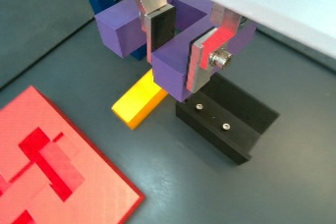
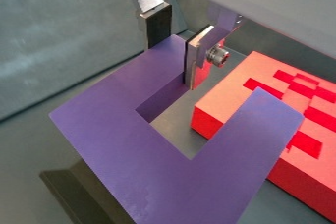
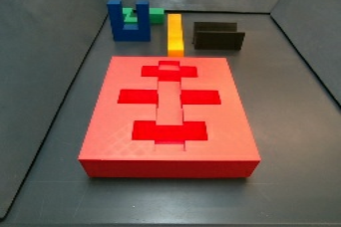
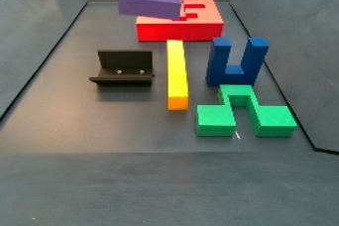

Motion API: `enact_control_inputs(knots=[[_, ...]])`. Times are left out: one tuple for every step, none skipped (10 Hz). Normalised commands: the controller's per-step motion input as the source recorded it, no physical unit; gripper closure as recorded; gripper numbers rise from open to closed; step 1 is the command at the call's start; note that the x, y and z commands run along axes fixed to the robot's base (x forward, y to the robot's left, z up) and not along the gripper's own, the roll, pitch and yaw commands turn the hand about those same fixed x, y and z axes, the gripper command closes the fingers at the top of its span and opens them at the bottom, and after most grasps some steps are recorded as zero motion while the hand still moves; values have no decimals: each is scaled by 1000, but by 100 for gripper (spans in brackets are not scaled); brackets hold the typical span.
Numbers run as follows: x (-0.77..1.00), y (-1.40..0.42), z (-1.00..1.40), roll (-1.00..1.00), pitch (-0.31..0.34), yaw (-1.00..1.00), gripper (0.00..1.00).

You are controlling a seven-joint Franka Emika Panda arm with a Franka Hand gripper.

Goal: Pick up the purple object. Move up. Place the purple object on the fixture. Regrasp the purple object. Move to above the board. Insert the purple object.
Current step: Place the purple object on the fixture.

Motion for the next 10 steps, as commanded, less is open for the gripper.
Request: enact_control_inputs(knots=[[677, 197, -89, -489, 391, -277, 100], [743, 157, -46, -529, 260, -311, 100], [771, 140, -97, -660, 114, -300, 100], [766, 169, -106, -686, 60, -283, 100], [749, 191, -117, -714, 60, -249, 100], [726, 223, -134, -749, 57, -200, 100], [709, 243, -149, -754, 51, -194, 100], [700, 251, -160, -763, 63, -183, 100], [586, 314, -171, -851, 17, -160, 100], [637, 291, -214, -823, 131, -103, 100]])
